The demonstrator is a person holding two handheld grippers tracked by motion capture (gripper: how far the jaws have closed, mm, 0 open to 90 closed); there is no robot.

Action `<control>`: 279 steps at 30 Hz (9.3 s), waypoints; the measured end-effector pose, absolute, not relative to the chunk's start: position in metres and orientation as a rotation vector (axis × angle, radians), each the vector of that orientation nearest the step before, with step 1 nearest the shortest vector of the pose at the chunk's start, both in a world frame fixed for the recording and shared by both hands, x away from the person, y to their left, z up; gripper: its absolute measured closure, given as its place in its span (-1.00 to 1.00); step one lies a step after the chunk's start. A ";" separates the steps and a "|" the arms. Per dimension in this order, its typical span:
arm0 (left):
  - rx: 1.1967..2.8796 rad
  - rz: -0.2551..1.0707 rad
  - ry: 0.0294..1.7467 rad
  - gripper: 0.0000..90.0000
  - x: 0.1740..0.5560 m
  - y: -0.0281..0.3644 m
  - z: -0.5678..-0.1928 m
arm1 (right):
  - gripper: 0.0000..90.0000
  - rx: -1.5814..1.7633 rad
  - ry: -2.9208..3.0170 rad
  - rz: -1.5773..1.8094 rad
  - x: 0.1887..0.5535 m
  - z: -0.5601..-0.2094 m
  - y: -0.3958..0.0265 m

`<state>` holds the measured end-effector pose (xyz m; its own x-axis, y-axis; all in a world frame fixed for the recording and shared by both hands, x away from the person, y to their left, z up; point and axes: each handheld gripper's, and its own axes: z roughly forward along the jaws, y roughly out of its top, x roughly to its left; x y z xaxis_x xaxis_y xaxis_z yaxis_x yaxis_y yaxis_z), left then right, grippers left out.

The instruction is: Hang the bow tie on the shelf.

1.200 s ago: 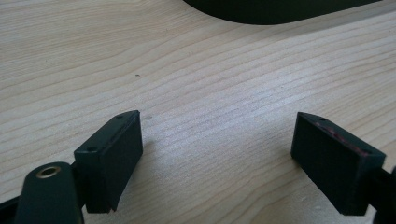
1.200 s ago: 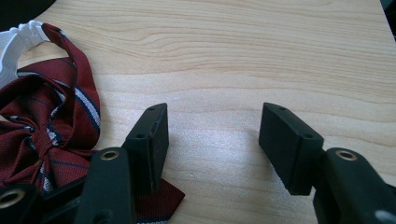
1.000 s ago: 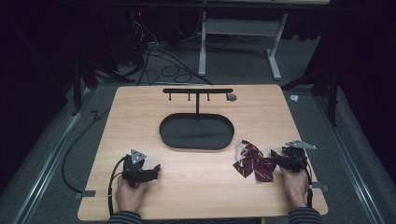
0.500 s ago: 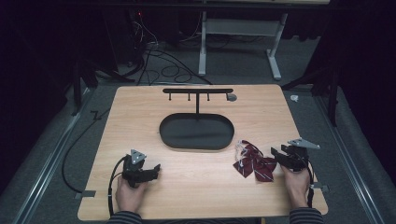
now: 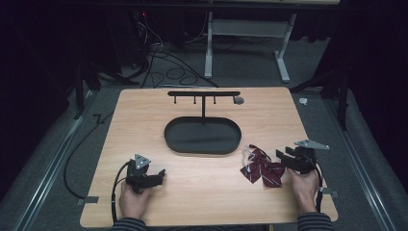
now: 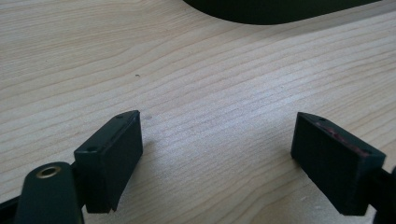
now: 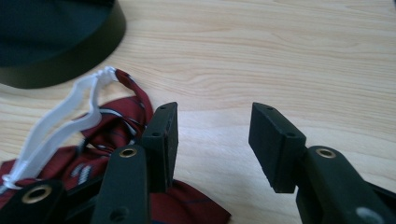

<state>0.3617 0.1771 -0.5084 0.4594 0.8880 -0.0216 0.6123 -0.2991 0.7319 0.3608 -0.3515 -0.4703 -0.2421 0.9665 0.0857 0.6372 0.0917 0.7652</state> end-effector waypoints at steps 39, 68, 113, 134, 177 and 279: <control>2.027 0.516 1.246 -0.62 0.362 0.177 -0.508 | 0.41 1.516 2.165 0.969 0.416 -0.470 -0.297; 2.027 0.516 1.246 -0.62 0.362 0.177 -0.508 | 0.94 1.506 2.256 0.858 0.437 -0.487 -0.279; 2.028 0.515 1.245 -0.62 0.362 0.177 -0.508 | 1.00 1.382 2.092 1.165 0.394 -0.419 -0.308; 2.028 0.515 1.245 -0.62 0.362 0.177 -0.508 | 1.00 1.216 2.068 1.229 0.381 -0.375 -0.291; 2.026 0.516 1.245 -0.62 0.362 0.177 -0.508 | 1.00 1.035 2.110 1.278 0.404 -0.330 -0.235; 2.029 0.517 1.243 -0.62 0.362 0.177 -0.508 | 0.85 1.150 2.144 1.166 0.489 -0.330 -0.160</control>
